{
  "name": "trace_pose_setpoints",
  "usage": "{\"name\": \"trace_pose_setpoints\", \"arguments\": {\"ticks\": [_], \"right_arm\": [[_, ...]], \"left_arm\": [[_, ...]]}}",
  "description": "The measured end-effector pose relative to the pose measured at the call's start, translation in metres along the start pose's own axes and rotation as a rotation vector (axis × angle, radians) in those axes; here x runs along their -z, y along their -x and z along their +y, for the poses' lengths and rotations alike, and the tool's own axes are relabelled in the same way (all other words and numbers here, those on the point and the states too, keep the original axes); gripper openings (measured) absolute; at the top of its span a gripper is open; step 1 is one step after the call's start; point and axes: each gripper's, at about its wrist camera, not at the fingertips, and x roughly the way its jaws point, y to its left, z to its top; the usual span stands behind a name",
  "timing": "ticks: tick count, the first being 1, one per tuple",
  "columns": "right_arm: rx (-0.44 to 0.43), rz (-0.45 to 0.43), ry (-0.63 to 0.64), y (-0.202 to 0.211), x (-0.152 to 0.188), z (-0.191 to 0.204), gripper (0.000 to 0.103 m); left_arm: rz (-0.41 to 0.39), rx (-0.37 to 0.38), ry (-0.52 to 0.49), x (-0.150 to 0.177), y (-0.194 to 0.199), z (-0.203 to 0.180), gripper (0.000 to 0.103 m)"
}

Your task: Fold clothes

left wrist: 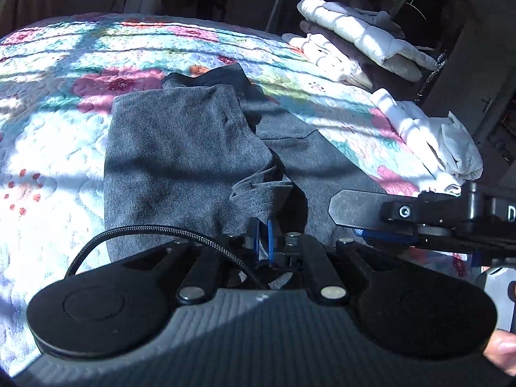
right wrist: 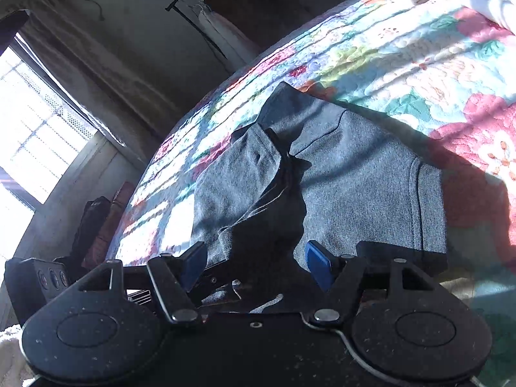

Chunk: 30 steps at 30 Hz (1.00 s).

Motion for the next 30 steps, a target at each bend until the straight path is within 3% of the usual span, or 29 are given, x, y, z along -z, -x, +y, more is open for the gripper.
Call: {"name": "trace_pose_setpoints", "arguments": {"ticks": [2, 4, 7, 9, 12, 15, 20, 22, 23, 24, 25, 27, 30], "right_arm": [[-0.006, -0.040, 0.031, 0.006, -0.002, 0.006, 0.078], [-0.013, -0.091, 0.080, 0.005, -0.002, 0.010, 0.084], [0.059, -0.083, 0.138, -0.010, 0.000, 0.014, 0.085], [0.061, -0.049, 0.108, -0.021, 0.004, 0.008, 0.085], [0.039, 0.009, 0.039, -0.032, 0.014, -0.001, 0.085], [0.048, 0.020, 0.033, -0.039, 0.025, 0.000, 0.085], [0.067, -0.032, 0.061, -0.048, 0.019, 0.005, 0.084], [0.056, -0.048, 0.141, -0.054, 0.016, 0.009, 0.065], [0.084, -0.047, 0.185, -0.059, 0.014, 0.011, 0.062], [0.130, -0.044, 0.213, -0.064, 0.011, 0.012, 0.051], [0.160, -0.038, 0.220, -0.068, 0.008, 0.011, 0.031], [0.167, -0.034, 0.207, -0.072, 0.002, 0.009, 0.014], [0.176, -0.086, 0.318, -0.063, 0.000, 0.021, 0.012]], "left_arm": [[-0.011, 0.007, -0.004, -0.002, 0.003, -0.001, 0.005], [0.004, -0.042, -0.002, 0.001, 0.004, 0.001, 0.005], [0.005, -0.118, 0.041, 0.002, 0.013, 0.016, 0.005], [0.011, -0.158, 0.104, 0.002, 0.022, 0.029, 0.012], [0.083, -0.263, 0.177, 0.005, 0.026, 0.049, 0.027], [0.090, -0.253, 0.242, 0.013, 0.032, 0.068, 0.037], [0.055, -0.185, 0.379, 0.015, 0.038, 0.087, 0.040], [0.064, -0.223, 0.390, 0.015, 0.035, 0.088, 0.041], [0.072, -0.248, 0.386, 0.016, 0.032, 0.088, 0.041], [0.075, -0.255, 0.378, 0.016, 0.030, 0.088, 0.041], [0.071, -0.253, 0.377, 0.015, 0.030, 0.087, 0.041], [0.053, -0.248, 0.379, 0.014, 0.031, 0.087, 0.041], [0.018, -0.235, 0.381, 0.012, 0.032, 0.087, 0.041]]}}
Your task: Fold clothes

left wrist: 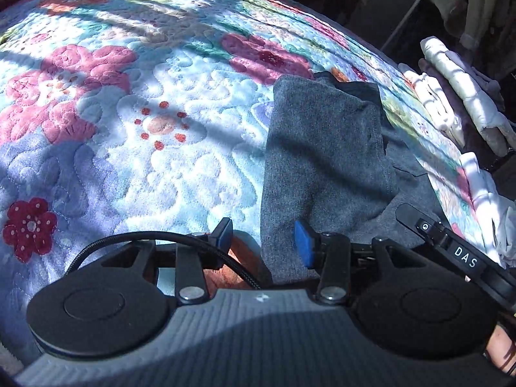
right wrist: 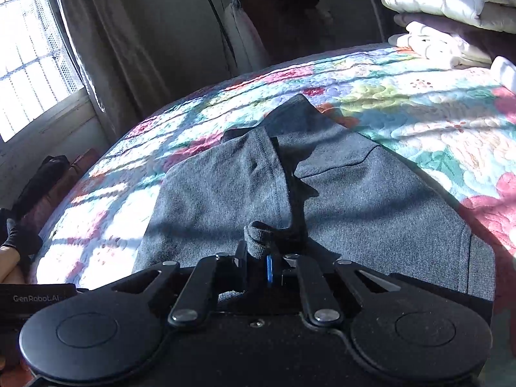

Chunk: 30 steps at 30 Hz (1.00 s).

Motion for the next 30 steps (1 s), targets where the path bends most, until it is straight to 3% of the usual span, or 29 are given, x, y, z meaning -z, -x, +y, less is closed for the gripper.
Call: {"name": "trace_pose_setpoints", "arguments": {"ticks": [4, 6, 9, 15, 20, 22, 25, 28, 30], "right_arm": [[0.035, -0.128, 0.153, 0.034, -0.012, 0.014, 0.010], [0.125, -0.222, 0.223, 0.056, -0.015, 0.019, 0.010], [0.264, -0.288, 0.283, 0.073, -0.006, 0.015, 0.010], [0.278, -0.132, 0.121, 0.063, 0.020, -0.029, 0.010], [0.231, -0.130, 0.053, 0.066, 0.015, -0.033, 0.011], [0.228, -0.171, 0.116, 0.075, 0.012, -0.022, 0.011], [0.269, -0.196, 0.309, 0.081, 0.021, 0.000, 0.011], [0.358, -0.121, 0.468, 0.068, 0.044, 0.011, 0.010], [0.391, -0.083, 0.468, 0.063, 0.057, 0.009, 0.010]], "left_arm": [[-0.028, 0.055, -0.039, -0.002, 0.004, -0.011, 0.045], [-0.017, 0.060, -0.063, 0.000, 0.001, -0.018, 0.053], [0.017, 0.064, -0.083, 0.003, -0.005, -0.025, 0.053], [0.045, 0.070, -0.081, 0.006, -0.010, -0.026, 0.053], [0.024, 0.103, -0.060, 0.004, -0.007, -0.024, 0.053], [0.041, 0.086, -0.075, 0.005, -0.010, -0.025, 0.053], [0.085, 0.040, -0.110, 0.007, -0.016, -0.027, 0.057], [0.100, 0.026, -0.128, 0.009, -0.017, -0.026, 0.058], [0.104, 0.012, -0.140, 0.010, -0.016, -0.027, 0.058]]}}
